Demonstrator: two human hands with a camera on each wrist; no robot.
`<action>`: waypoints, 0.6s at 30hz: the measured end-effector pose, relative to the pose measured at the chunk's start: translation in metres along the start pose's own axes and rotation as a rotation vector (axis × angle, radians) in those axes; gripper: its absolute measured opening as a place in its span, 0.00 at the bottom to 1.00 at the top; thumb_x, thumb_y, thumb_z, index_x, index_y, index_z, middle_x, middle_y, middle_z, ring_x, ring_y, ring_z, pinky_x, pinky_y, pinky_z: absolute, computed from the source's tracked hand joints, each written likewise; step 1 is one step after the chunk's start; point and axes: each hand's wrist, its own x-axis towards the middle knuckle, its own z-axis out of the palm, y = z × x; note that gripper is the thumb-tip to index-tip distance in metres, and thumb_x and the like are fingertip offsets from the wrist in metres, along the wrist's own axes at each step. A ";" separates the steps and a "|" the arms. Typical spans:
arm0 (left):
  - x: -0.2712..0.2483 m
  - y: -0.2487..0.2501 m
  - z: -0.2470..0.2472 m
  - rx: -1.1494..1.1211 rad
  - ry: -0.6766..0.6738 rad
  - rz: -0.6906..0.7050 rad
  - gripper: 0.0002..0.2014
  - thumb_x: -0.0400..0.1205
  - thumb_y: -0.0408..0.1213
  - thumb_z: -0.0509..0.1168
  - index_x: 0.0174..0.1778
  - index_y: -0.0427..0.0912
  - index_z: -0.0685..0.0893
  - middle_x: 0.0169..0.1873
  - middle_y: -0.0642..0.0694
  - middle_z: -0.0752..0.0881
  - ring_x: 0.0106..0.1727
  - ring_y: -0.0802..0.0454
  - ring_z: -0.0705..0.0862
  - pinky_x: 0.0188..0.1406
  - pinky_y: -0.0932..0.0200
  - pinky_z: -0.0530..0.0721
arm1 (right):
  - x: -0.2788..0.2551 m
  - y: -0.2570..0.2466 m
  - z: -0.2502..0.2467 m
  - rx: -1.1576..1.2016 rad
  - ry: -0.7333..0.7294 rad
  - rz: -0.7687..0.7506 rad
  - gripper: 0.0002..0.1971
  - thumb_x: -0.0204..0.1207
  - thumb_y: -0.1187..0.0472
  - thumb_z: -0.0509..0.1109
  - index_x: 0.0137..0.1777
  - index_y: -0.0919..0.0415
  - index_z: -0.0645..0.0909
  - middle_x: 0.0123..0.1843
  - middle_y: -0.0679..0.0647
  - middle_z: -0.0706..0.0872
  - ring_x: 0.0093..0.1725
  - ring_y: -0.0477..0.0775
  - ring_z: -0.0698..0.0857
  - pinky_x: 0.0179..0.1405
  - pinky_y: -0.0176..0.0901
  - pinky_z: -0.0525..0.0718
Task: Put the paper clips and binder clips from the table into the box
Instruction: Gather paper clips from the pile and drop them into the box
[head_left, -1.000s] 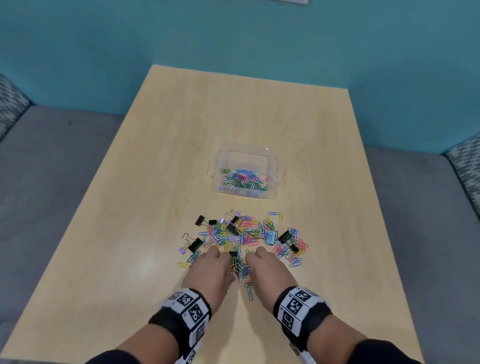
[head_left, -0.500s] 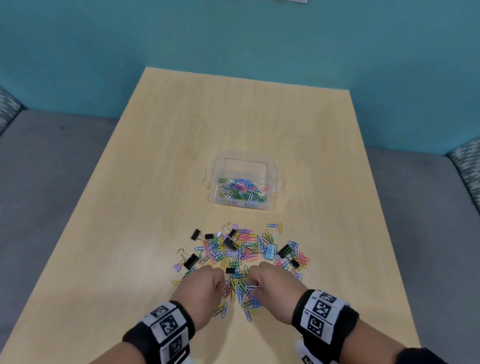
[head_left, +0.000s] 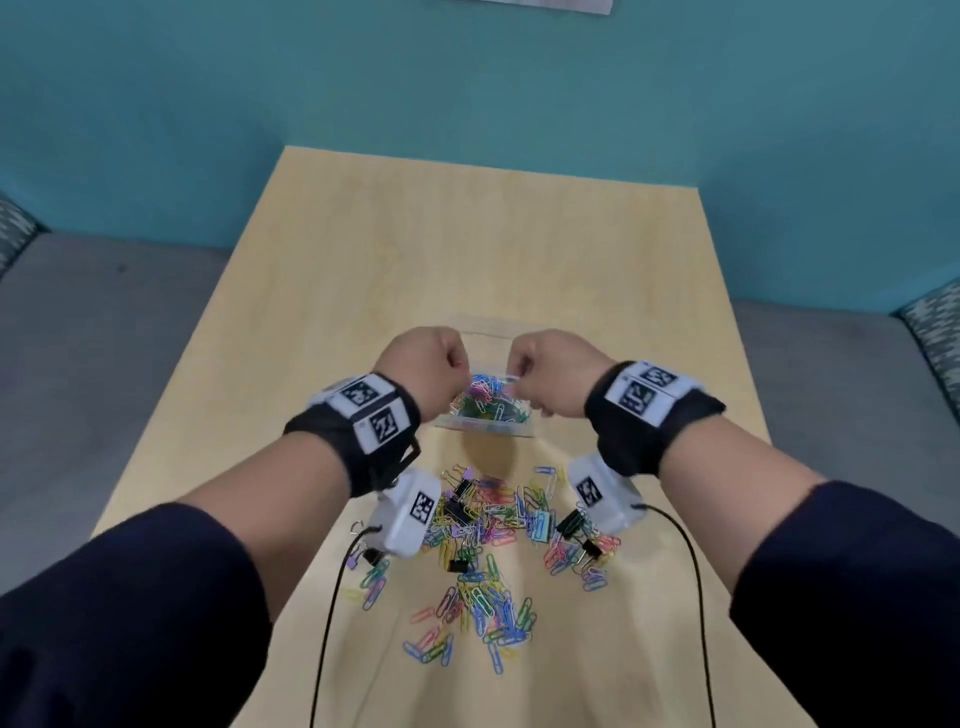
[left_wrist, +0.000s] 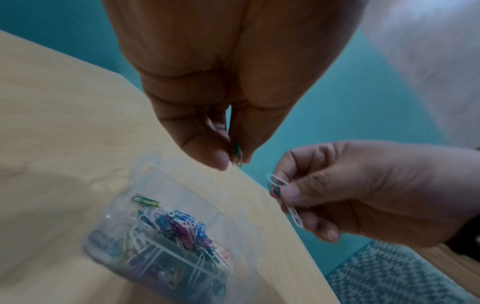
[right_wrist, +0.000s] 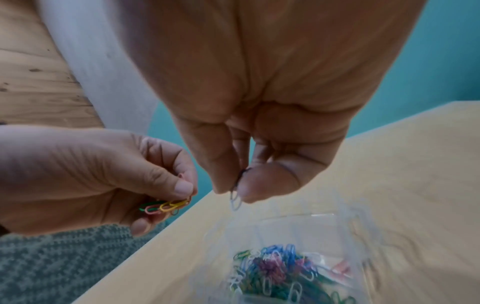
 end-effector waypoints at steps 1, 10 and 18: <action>0.006 0.004 0.001 0.025 0.003 0.008 0.03 0.73 0.33 0.68 0.34 0.43 0.83 0.28 0.46 0.87 0.30 0.47 0.87 0.37 0.49 0.88 | 0.008 -0.002 -0.001 0.012 0.007 0.009 0.04 0.74 0.61 0.74 0.43 0.57 0.81 0.35 0.53 0.86 0.33 0.55 0.87 0.37 0.50 0.88; -0.053 -0.042 0.006 0.104 0.123 0.025 0.12 0.78 0.43 0.67 0.56 0.49 0.83 0.48 0.50 0.83 0.46 0.52 0.82 0.48 0.59 0.76 | -0.034 0.016 0.057 -0.325 -0.063 -0.114 0.13 0.76 0.66 0.61 0.59 0.56 0.77 0.54 0.51 0.77 0.49 0.55 0.79 0.46 0.47 0.80; -0.150 -0.093 0.051 0.037 0.016 -0.059 0.08 0.78 0.42 0.67 0.52 0.52 0.84 0.47 0.55 0.80 0.43 0.62 0.81 0.44 0.62 0.74 | -0.032 0.031 0.114 -0.672 -0.120 -0.224 0.23 0.66 0.65 0.67 0.63 0.59 0.72 0.64 0.58 0.74 0.62 0.61 0.71 0.59 0.56 0.73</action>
